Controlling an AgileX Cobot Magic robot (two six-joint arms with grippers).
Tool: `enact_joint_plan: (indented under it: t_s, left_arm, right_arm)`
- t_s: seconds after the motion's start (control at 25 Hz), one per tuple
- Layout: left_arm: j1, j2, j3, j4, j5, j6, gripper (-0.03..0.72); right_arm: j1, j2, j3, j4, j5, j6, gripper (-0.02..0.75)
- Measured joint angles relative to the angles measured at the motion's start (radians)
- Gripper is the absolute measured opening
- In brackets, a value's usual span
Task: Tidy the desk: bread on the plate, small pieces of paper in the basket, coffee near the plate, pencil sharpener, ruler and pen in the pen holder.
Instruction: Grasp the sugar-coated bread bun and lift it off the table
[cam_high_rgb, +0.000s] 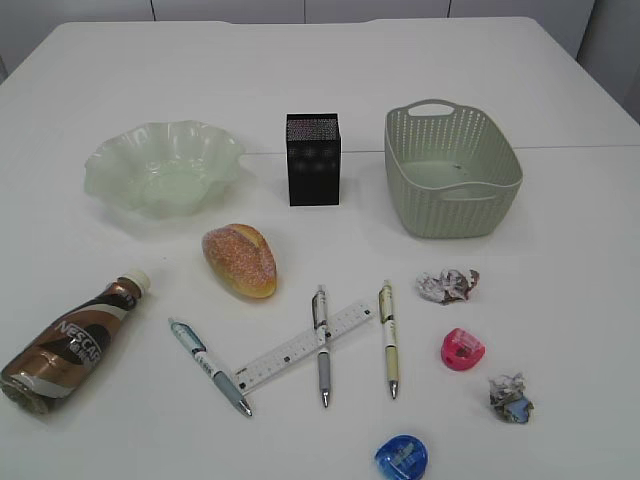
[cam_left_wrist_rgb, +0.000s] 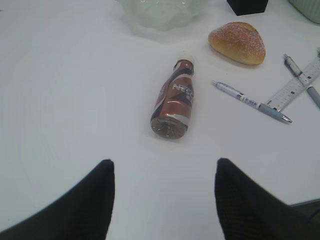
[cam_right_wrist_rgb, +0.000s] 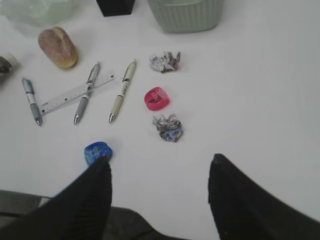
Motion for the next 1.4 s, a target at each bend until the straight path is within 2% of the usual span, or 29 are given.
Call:
enact_joint_plan:
  t_s: [0.4,0.64,0.84,1.4]
  left_arm:
    - [0.000,0.000,0.000,0.000,0.000,0.000,0.421]
    - [0.000,0.000,0.000,0.000,0.000,0.000,0.409]
    - [0.000,0.000,0.000,0.000,0.000,0.000,0.407]
    - [0.000,0.000,0.000,0.000,0.000,-0.012,0.407]
  right_arm:
    - [0.000,0.378,-0.178,0.068,-0.096,-0.090,0.480]
    - [0.000,0.583,-0.277,0.254,-0.106,-0.182,0.480]
    - [0.000,0.709,-0.355,0.363,-0.108,-0.239,0.480]
    - [0.000,0.871,-0.541,0.387,-0.092,-0.317,0.480]
